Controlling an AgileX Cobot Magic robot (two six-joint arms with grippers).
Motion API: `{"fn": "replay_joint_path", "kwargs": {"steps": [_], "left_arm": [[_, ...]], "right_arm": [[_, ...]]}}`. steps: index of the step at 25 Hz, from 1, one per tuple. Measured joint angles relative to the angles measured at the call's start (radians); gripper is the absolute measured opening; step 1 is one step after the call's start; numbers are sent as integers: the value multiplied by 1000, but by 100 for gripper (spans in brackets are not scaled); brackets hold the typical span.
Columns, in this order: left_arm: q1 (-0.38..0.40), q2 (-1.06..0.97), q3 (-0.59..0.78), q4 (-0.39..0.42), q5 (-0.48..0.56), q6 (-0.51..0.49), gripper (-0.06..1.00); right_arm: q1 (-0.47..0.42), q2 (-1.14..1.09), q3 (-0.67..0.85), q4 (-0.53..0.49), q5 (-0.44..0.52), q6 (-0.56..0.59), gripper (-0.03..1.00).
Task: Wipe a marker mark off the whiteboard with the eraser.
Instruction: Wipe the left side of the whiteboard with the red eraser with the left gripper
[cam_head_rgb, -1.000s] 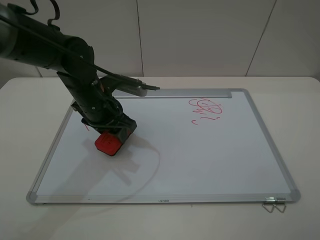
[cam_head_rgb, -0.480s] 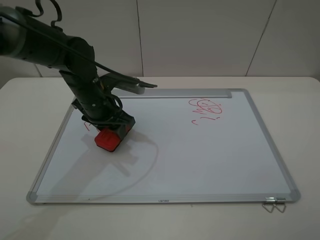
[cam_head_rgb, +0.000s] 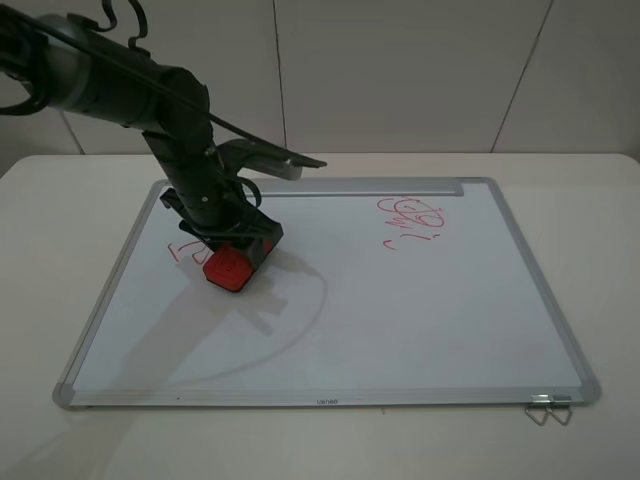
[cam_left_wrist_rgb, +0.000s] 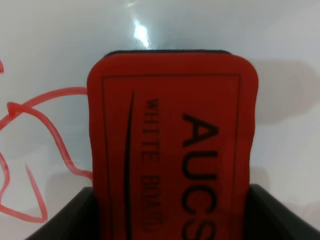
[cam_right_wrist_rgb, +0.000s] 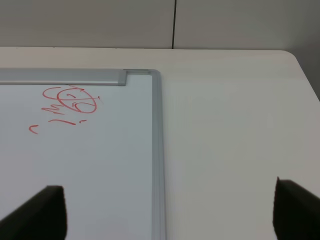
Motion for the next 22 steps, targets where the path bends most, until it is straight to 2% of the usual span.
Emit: {"fn": "replay_joint_path", "kwargs": {"steps": [8,15,22], "left_arm": [[0,41,-2,27,9,-4,56],[8,41,-5,103,9,-42,56],[136,41,-5,108,19,-42,56]], "right_arm": [[0,0,0,0,0,0,71],[0,0,0,0,0,0,71],[0,0,0,0,0,0,71]]}}
